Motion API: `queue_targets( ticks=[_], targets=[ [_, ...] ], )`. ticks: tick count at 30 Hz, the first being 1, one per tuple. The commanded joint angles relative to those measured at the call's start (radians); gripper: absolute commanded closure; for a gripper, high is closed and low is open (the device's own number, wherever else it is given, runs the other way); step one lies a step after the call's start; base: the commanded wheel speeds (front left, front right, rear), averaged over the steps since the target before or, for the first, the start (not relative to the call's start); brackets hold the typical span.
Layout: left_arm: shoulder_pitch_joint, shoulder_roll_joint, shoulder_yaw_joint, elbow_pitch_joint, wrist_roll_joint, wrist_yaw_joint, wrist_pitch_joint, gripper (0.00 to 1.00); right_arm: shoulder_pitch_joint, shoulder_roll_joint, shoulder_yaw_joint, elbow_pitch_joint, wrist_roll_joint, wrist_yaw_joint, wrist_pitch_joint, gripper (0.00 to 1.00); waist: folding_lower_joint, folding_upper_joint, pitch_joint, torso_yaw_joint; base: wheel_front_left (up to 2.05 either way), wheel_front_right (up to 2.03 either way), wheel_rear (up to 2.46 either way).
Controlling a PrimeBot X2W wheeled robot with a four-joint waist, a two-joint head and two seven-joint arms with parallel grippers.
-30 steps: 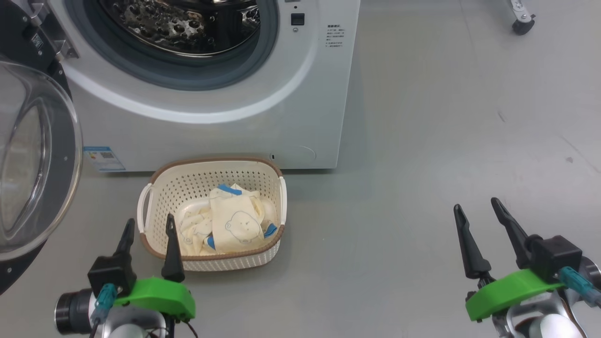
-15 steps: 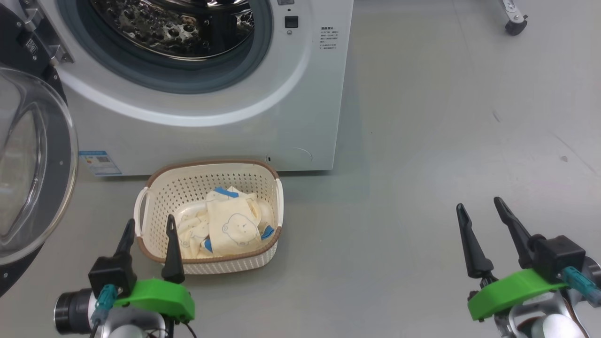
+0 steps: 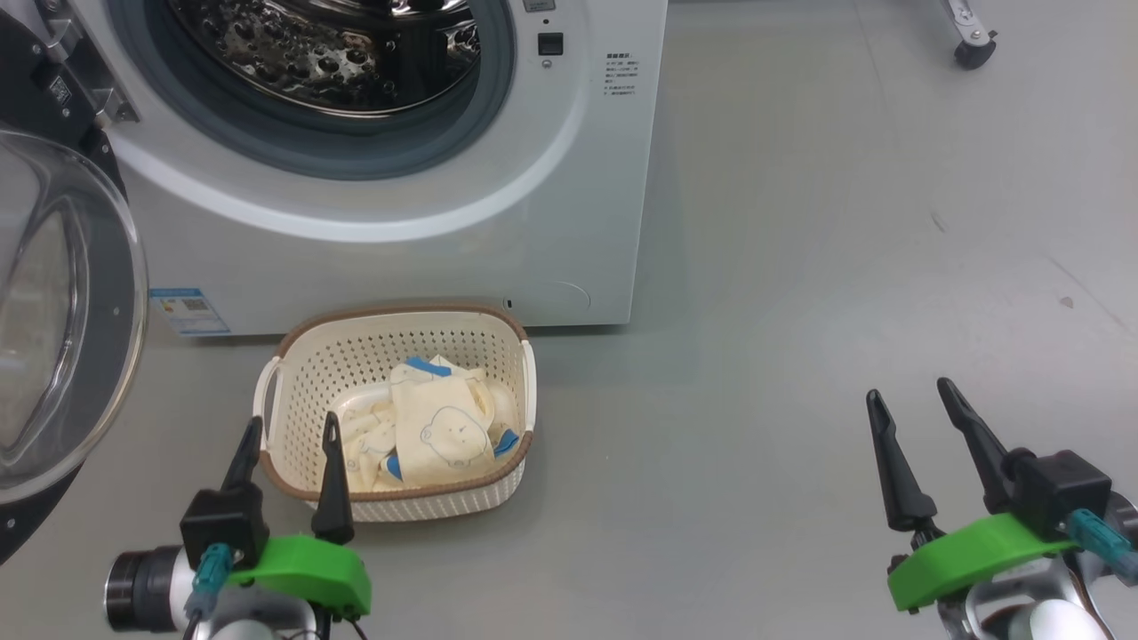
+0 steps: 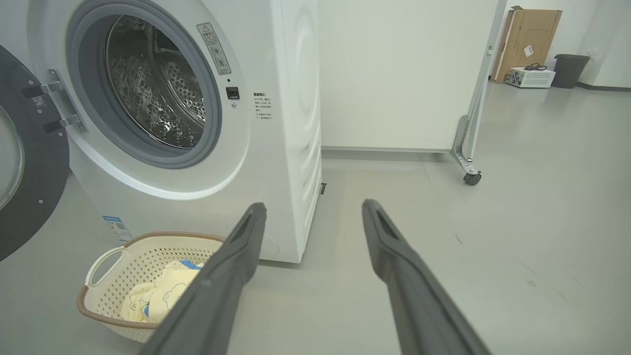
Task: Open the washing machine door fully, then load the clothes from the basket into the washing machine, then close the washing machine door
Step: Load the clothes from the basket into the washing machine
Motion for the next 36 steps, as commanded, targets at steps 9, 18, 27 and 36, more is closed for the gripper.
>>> queue_targets(
  ticks=[9, 18, 27, 36],
  targets=[
    [-0.053, 0.021, 0.030, -0.036, 0.003, 0.024, -0.001, 0.00, -0.018, -0.012, 0.014, -0.032, 0.004, -0.003, -0.013, 0.00, -0.0001, 0.0000, 0.005, 0.005, 1.69, -1.69, 0.00],
    [-0.057, 0.019, 0.028, -0.038, -0.002, 0.026, -0.009, 0.00, -0.022, -0.012, 0.015, -0.028, 0.005, -0.003, -0.014, 0.00, -0.0001, 0.0000, 0.009, 0.010, 1.78, -1.76, -0.02],
    [-0.060, 0.016, 0.029, -0.033, -0.008, 0.030, -0.022, 0.00, -0.029, -0.012, 0.015, -0.021, 0.005, -0.003, -0.013, 0.00, -0.0001, 0.0000, 0.014, 0.014, 0.58, -0.58, 0.00],
    [-0.059, 0.011, 0.020, -0.022, -0.014, 0.031, -0.026, 0.00, -0.029, -0.012, 0.014, -0.018, 0.006, -0.003, -0.014, 0.00, -0.0001, 0.0000, 0.012, 0.015, 0.00, 0.00, 0.00]
  ],
)
